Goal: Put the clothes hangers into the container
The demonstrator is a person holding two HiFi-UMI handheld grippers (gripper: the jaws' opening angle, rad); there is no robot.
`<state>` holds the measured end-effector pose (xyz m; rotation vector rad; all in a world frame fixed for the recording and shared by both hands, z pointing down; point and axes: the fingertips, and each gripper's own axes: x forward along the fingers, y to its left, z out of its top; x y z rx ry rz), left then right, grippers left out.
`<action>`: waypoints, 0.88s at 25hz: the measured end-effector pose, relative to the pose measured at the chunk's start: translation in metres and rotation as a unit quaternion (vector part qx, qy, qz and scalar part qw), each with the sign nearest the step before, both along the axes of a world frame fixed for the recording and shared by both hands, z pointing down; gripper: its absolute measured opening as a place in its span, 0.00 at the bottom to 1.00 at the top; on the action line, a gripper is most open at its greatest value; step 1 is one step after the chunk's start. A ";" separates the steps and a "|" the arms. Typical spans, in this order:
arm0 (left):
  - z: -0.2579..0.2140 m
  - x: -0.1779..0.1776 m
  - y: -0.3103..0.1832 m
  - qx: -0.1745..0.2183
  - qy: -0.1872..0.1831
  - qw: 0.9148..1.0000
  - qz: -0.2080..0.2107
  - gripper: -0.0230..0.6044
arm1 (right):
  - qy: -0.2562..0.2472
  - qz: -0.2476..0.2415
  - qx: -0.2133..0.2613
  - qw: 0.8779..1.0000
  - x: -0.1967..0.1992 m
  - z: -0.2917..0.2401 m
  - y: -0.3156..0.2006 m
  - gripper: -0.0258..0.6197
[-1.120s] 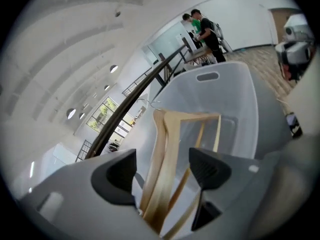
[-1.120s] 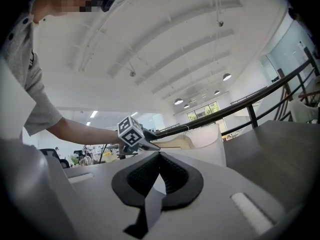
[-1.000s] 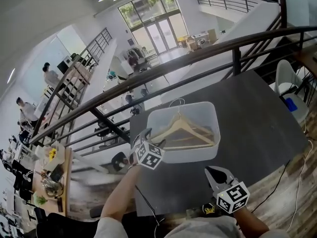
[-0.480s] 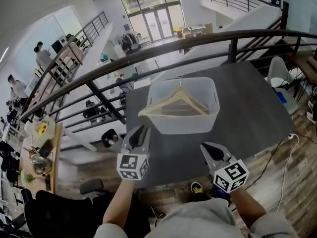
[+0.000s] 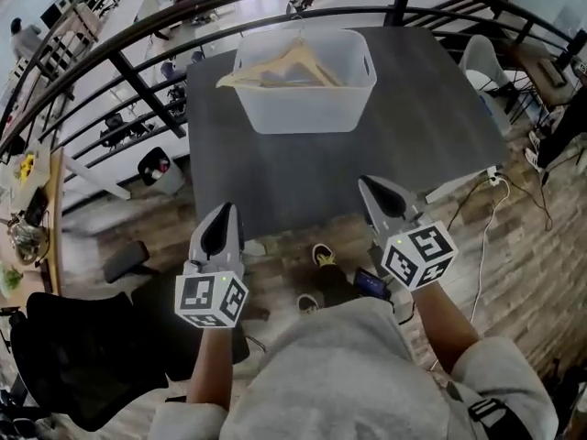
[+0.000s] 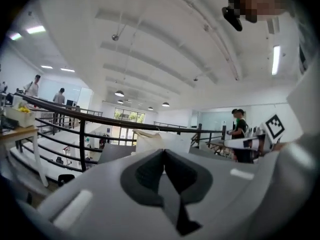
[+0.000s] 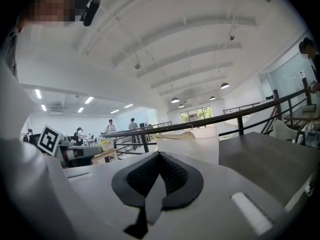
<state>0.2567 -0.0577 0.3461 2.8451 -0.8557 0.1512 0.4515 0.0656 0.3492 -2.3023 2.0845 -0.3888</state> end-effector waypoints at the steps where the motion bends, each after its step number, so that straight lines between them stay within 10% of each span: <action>1: 0.001 -0.009 0.008 -0.005 0.004 1.000 -0.008 0.06 | 0.001 0.004 -0.006 1.000 -0.006 0.004 0.005 0.04; 22: 0.012 -0.070 0.059 -0.012 -0.011 1.000 -0.014 0.06 | 0.022 0.008 -0.021 0.999 -0.070 0.008 0.033 0.04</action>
